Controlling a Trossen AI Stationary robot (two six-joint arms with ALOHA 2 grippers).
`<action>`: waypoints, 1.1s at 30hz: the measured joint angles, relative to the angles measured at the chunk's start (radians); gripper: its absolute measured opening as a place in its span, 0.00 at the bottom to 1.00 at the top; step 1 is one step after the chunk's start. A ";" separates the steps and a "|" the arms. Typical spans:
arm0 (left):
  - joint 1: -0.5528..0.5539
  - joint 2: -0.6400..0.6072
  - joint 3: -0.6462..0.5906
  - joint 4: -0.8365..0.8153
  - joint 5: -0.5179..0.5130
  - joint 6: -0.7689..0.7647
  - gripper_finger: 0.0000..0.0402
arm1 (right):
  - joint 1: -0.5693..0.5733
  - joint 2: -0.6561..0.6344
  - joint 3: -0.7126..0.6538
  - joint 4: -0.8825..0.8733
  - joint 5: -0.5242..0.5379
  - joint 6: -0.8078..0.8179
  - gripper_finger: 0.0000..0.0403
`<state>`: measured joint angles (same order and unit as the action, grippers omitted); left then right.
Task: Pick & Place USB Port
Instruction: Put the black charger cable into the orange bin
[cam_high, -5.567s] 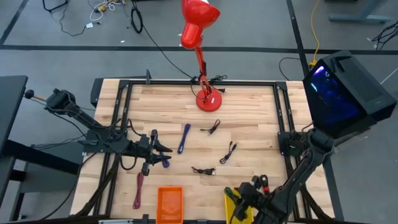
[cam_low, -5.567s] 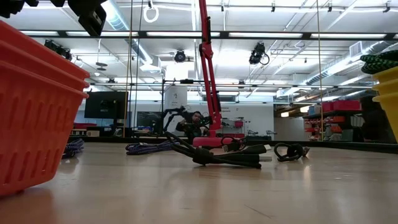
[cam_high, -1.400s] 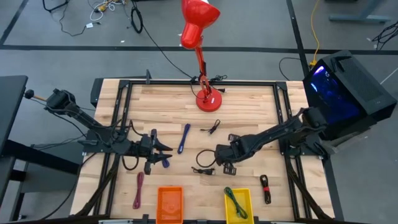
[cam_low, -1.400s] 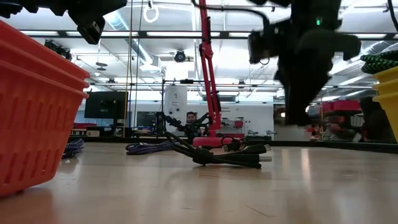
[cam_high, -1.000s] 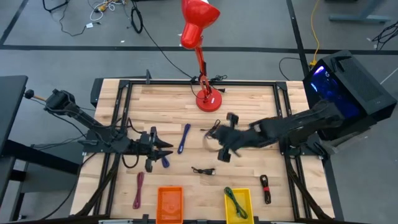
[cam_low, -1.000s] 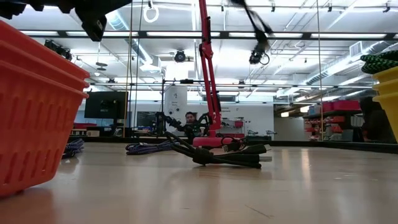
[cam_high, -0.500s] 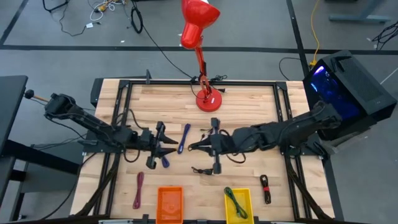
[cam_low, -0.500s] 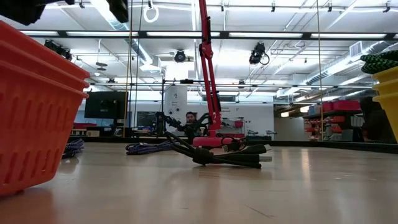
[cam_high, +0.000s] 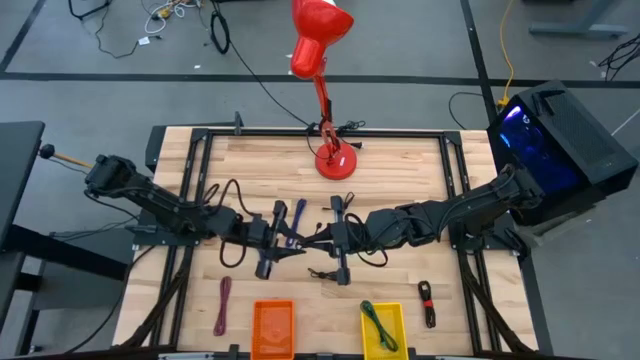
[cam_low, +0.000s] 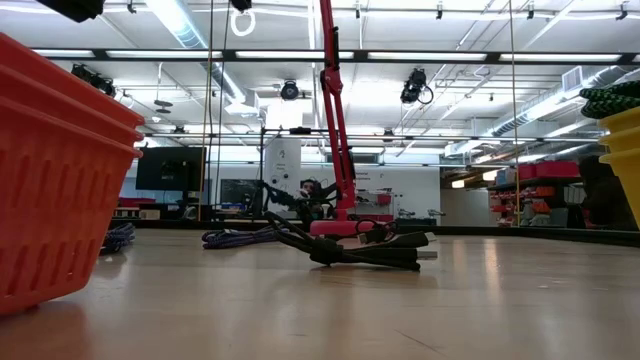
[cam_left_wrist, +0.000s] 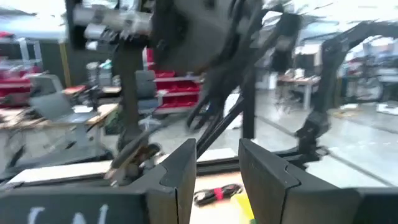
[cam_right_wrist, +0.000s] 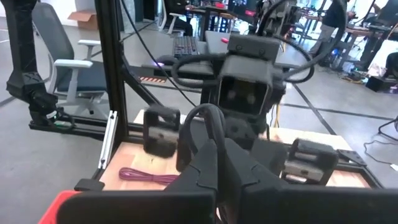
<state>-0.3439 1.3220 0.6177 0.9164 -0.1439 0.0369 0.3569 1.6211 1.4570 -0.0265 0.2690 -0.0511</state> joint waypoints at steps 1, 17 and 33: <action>0.000 0.000 0.004 0.000 0.005 -0.002 0.31 | 0.000 0.000 0.000 -0.001 0.000 0.002 0.00; 0.003 0.002 0.031 -0.031 -0.076 0.003 0.31 | 0.000 0.000 0.000 0.025 -0.029 -0.010 0.00; 0.005 0.002 0.031 -0.020 -0.080 0.003 0.31 | 0.000 -0.001 0.000 0.036 -0.051 -0.015 0.00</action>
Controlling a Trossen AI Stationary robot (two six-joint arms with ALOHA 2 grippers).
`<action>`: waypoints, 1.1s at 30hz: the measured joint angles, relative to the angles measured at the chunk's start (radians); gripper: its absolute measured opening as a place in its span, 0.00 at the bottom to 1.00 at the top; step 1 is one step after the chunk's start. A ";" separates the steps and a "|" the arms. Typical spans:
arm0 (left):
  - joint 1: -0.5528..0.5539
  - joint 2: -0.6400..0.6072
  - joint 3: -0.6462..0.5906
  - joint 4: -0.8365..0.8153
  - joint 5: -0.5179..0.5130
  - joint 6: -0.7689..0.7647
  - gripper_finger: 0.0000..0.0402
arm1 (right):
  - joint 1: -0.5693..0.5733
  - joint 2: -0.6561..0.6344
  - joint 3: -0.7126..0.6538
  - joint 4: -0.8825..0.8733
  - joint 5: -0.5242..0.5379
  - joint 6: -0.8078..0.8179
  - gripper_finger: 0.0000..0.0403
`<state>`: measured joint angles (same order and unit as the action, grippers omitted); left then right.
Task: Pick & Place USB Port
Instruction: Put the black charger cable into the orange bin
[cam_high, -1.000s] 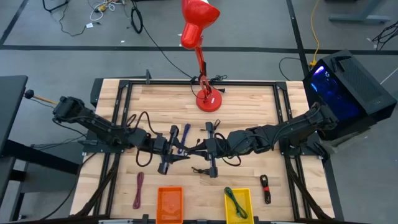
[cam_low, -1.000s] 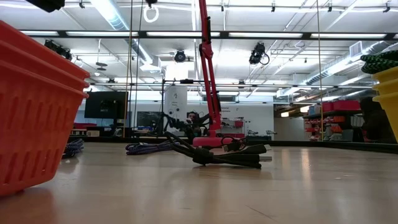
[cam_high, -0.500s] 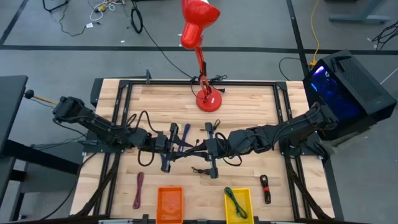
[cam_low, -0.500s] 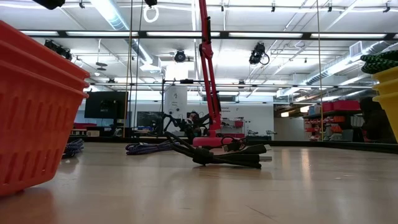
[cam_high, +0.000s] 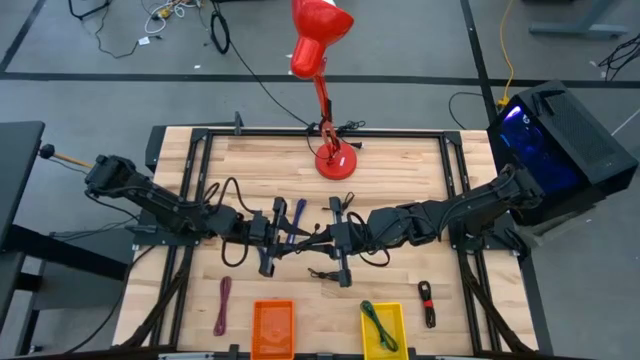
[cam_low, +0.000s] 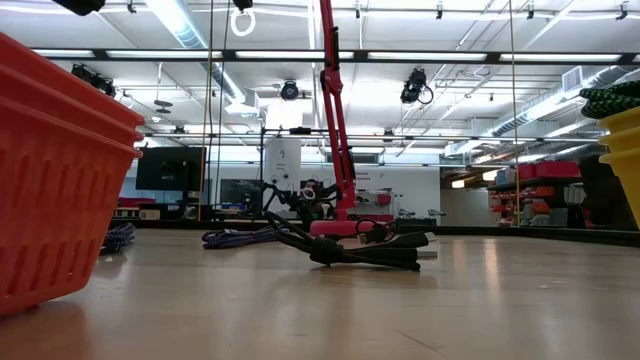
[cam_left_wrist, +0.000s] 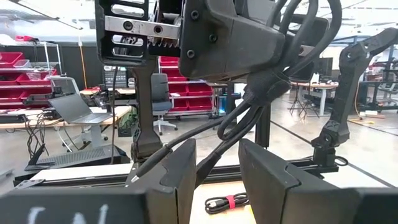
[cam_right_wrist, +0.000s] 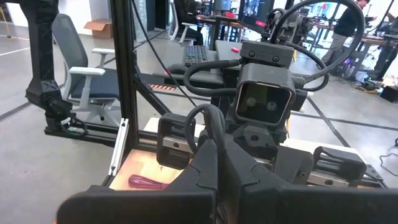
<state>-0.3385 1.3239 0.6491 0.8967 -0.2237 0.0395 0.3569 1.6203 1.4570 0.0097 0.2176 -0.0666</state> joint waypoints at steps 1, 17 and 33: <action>0.003 0.000 0.000 0.000 0.000 0.003 0.31 | 0.000 0.000 0.000 0.000 0.000 0.000 0.00; 0.008 -0.002 0.000 -0.020 0.122 -0.040 0.31 | -0.009 0.000 0.000 -0.007 -0.001 -0.016 0.00; -0.005 -0.002 0.000 -0.012 0.107 -0.043 0.31 | -0.010 0.006 0.000 0.007 0.003 0.005 0.00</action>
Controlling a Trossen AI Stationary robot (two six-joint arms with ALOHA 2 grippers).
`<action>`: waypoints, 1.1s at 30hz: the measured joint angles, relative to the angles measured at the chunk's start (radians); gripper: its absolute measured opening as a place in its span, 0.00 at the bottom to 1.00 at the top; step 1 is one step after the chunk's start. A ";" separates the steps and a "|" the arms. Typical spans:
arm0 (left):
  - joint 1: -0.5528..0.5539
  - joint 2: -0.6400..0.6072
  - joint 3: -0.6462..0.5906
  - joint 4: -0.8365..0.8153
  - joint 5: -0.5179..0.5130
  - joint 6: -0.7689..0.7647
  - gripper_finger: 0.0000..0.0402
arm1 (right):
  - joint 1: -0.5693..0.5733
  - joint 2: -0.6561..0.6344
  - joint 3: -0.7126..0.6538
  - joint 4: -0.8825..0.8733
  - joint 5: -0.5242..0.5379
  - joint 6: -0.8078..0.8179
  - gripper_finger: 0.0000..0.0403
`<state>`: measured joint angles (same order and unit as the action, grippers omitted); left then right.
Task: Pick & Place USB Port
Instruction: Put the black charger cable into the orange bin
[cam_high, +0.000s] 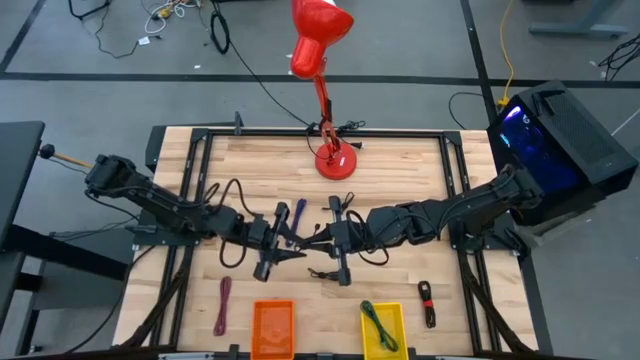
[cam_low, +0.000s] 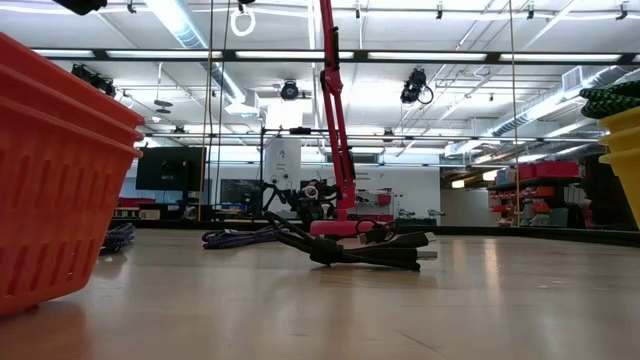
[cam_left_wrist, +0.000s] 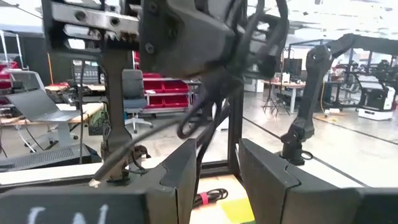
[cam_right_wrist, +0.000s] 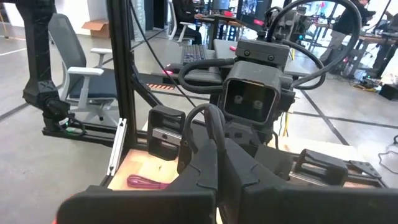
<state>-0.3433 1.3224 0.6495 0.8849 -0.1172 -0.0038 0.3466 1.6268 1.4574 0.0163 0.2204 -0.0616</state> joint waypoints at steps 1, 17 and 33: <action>0.000 0.000 0.000 0.004 -0.001 0.000 0.31 | 0.000 0.002 0.000 0.003 0.000 -0.002 0.00; -0.001 0.000 0.000 0.000 -0.057 0.024 0.03 | -0.006 0.010 0.001 0.007 -0.002 -0.002 0.00; -0.024 0.000 0.000 -0.056 -0.123 0.008 0.00 | -0.006 0.011 0.000 -0.002 -0.001 -0.010 0.15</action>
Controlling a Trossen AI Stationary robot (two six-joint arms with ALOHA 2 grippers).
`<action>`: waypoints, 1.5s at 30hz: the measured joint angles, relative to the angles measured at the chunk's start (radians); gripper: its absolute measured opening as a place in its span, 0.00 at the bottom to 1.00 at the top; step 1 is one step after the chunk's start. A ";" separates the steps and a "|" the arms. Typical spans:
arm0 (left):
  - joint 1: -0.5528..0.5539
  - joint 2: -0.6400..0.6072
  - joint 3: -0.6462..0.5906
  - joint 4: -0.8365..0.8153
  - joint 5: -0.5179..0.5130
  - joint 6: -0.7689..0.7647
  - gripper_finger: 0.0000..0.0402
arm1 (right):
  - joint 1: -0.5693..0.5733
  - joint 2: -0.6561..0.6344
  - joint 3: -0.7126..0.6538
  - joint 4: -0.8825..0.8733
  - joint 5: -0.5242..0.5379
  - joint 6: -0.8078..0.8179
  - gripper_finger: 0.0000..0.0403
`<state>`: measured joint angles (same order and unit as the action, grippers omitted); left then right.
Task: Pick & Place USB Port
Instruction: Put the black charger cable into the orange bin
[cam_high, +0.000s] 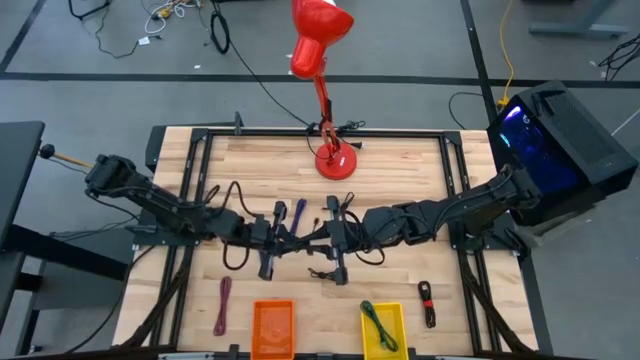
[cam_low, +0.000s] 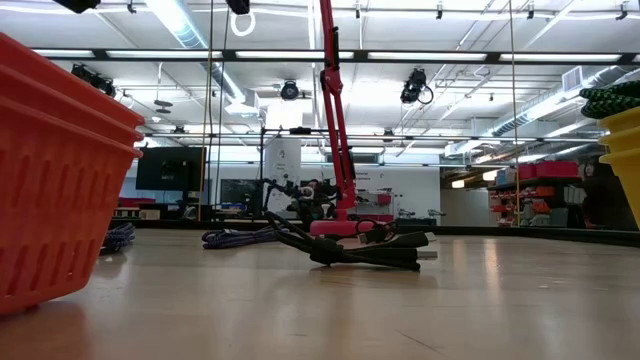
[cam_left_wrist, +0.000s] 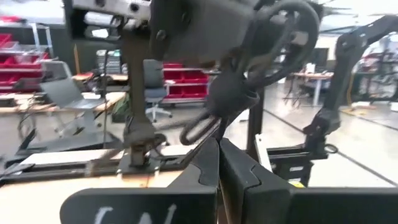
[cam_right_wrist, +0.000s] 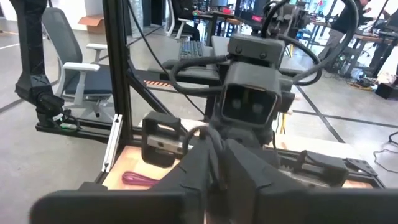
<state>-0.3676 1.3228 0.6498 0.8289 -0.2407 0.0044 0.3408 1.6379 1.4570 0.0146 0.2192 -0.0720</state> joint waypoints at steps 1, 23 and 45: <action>-0.007 0.000 0.000 -0.006 -0.016 0.000 0.00 | 0.000 0.000 0.000 -0.002 0.001 -0.001 0.17; -0.529 0.000 0.000 -0.410 -0.498 -0.489 0.00 | 0.001 -0.266 0.000 -0.667 0.353 0.232 0.31; -0.632 0.451 0.413 -0.724 -0.472 -1.109 0.00 | -0.003 -0.272 0.000 -0.704 0.420 0.177 0.29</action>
<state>-0.9997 1.7733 1.0633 0.1053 -0.7124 -1.1048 0.3378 1.3655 1.4570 -0.6895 0.6395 0.1048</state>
